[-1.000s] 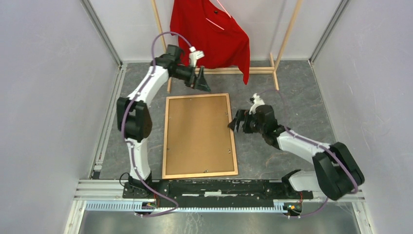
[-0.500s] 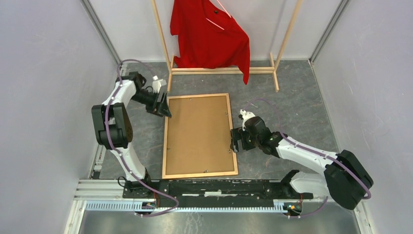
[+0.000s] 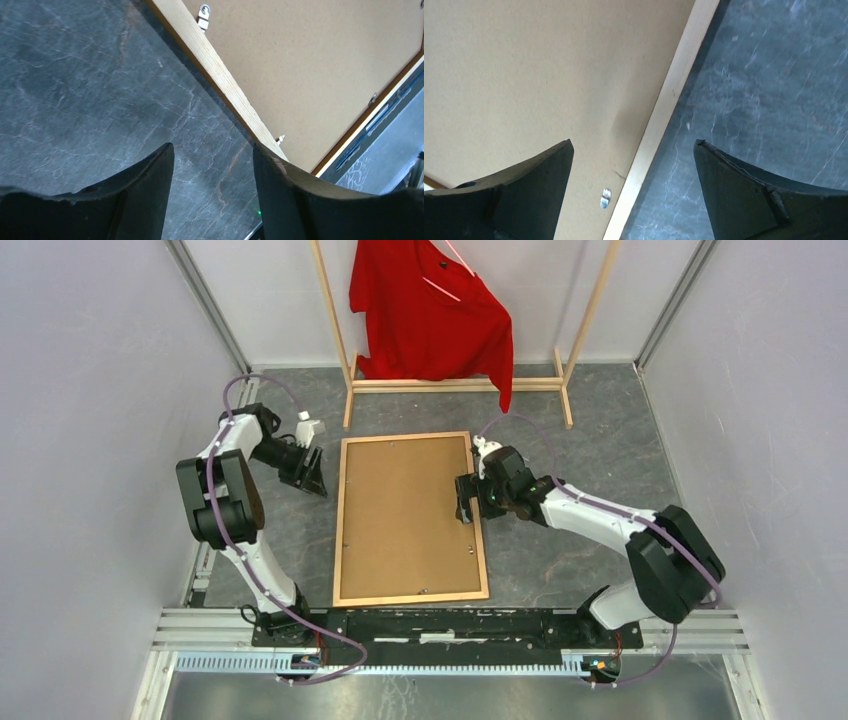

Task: Put the photo into the frame
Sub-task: Install the photo frame at the center of the board.

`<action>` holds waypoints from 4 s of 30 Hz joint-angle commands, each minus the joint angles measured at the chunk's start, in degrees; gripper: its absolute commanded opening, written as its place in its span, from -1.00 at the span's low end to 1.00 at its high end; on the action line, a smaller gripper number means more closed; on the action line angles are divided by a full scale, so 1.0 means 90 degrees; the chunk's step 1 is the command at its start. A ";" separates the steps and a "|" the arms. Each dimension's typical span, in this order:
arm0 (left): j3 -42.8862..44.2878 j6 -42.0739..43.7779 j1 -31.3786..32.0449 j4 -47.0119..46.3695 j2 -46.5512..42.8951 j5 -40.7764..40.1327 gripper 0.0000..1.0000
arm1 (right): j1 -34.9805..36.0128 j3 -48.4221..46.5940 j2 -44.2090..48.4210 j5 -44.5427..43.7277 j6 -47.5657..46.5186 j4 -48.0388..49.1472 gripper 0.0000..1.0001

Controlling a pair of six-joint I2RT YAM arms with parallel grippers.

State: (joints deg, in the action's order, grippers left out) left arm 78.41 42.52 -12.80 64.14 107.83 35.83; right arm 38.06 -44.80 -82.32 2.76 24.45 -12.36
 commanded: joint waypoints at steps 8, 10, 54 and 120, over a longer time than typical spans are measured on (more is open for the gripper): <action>-0.0089 0.0471 0.0068 0.0348 0.0344 0.0739 -0.02 | -0.0194 -0.2109 -0.1248 -0.0945 -0.0652 -0.0277 0.96; -0.0246 0.0643 0.0082 0.0447 0.0319 0.0835 -0.05 | -0.0217 -0.2040 -0.1245 -0.0941 -0.0673 -0.0323 0.96; -0.0802 0.0187 0.0555 -0.0423 0.0685 0.0559 -0.38 | 0.3096 0.0033 0.0084 -0.3276 0.0693 -0.1554 0.33; -0.1831 -0.1318 0.1650 -0.2418 -0.0370 -0.2043 -0.16 | 0.3124 -0.0390 -0.0488 -0.4417 0.0545 -0.1936 0.26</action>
State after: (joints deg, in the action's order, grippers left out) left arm 64.10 28.73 1.87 46.94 103.44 23.99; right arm 65.93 -46.06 -86.19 -35.00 29.50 -29.06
